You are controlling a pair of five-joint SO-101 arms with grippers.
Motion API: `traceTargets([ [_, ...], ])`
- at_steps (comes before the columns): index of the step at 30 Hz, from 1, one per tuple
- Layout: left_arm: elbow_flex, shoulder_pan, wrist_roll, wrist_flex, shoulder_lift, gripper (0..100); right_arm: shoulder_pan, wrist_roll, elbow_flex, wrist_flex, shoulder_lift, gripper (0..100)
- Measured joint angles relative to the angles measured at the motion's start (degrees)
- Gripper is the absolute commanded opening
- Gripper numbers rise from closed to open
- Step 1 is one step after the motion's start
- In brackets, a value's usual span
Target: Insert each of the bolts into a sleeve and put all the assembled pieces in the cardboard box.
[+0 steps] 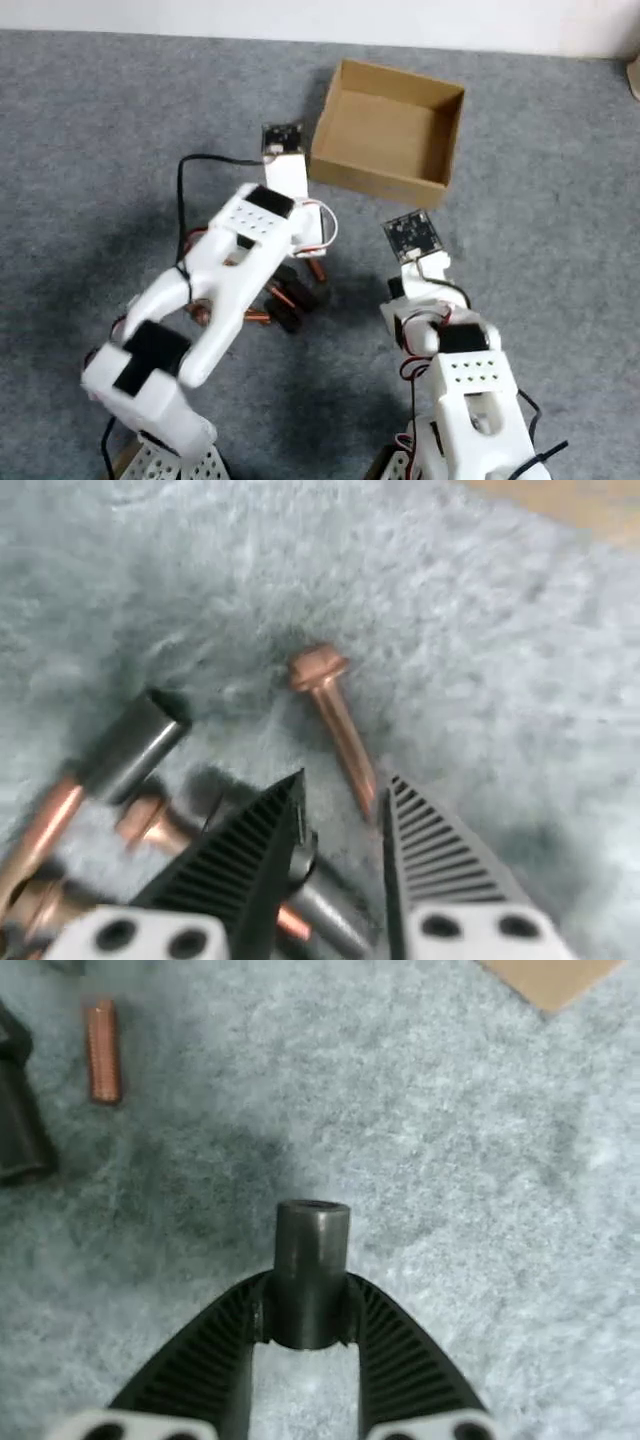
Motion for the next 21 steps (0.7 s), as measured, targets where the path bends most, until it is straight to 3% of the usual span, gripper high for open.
traceTargets([
  [4, -0.7, 0.3, 1.9, -4.7, 7.7, 13, 0.0, 0.0, 0.2, -0.4, 0.0, 0.4],
  [9, -6.9, 0.3, 3.4, -4.9, 14.2, 13, 0.0, 0.0, 0.4, -0.8, 0.0, 0.4],
  [13, -12.2, 0.3, 3.6, 0.1, 17.5, 12, 0.0, 0.0, 0.4, -0.8, 0.0, 0.4],
  [16, -15.8, 0.3, 3.6, 4.3, 19.1, 0, 0.0, 0.0, 0.4, -0.8, 0.0, 0.4],
  [21, -19.4, 0.4, 3.6, 7.6, 21.3, 1, 0.0, 0.0, 0.4, -0.8, 0.0, 0.4],
])
